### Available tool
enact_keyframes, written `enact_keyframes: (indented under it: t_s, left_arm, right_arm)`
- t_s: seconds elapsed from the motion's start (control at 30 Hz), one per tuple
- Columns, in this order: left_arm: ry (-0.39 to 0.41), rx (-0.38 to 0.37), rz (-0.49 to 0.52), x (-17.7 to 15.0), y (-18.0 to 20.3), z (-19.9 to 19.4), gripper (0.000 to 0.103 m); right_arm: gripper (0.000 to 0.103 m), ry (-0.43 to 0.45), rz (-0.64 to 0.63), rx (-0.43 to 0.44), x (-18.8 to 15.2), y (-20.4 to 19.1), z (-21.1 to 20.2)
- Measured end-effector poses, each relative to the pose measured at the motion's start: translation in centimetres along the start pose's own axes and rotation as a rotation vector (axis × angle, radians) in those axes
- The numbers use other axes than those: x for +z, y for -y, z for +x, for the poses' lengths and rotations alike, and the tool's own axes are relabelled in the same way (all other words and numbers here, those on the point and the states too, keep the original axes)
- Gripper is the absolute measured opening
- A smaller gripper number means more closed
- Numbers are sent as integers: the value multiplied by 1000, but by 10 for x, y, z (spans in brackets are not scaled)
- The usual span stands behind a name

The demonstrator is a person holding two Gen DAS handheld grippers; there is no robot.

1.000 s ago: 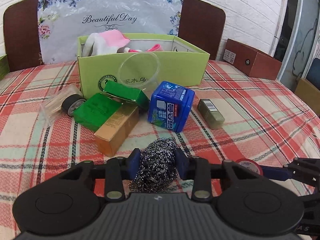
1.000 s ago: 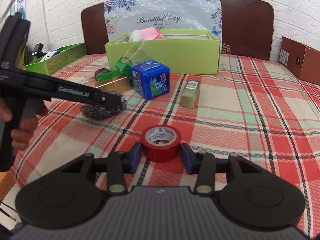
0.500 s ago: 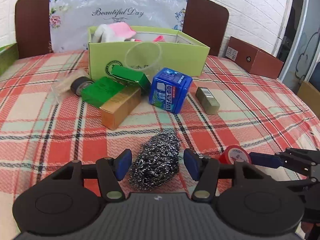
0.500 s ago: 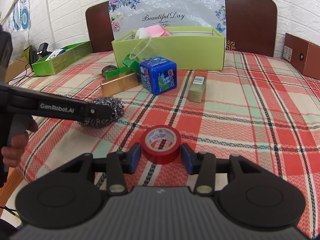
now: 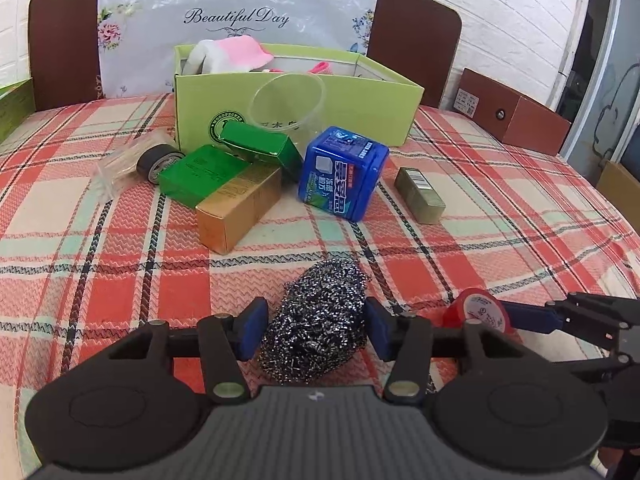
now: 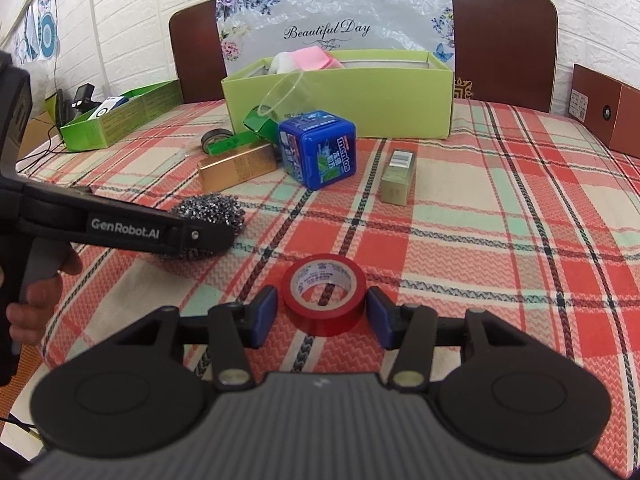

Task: Organize objects
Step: 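Carry the scouring pad and tape roll into the lime-green box and release both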

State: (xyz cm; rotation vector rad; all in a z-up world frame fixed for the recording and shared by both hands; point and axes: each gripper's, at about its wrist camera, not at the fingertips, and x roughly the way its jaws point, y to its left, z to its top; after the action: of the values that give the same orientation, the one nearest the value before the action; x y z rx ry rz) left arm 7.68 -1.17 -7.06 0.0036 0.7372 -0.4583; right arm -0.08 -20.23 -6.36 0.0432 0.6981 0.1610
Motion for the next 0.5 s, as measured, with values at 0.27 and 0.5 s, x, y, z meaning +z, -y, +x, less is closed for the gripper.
enact_keyframes:
  t_s: [0.27, 0.5]
  left_arm:
    - [-5, -11, -10, 2, -2, -1, 42]
    - [49, -51, -62, 18, -7, -25, 39]
  right_arm:
    - [46, 0, -19, -11, 2, -1, 6]
    - [46, 20, -12, 9, 10, 0, -2]
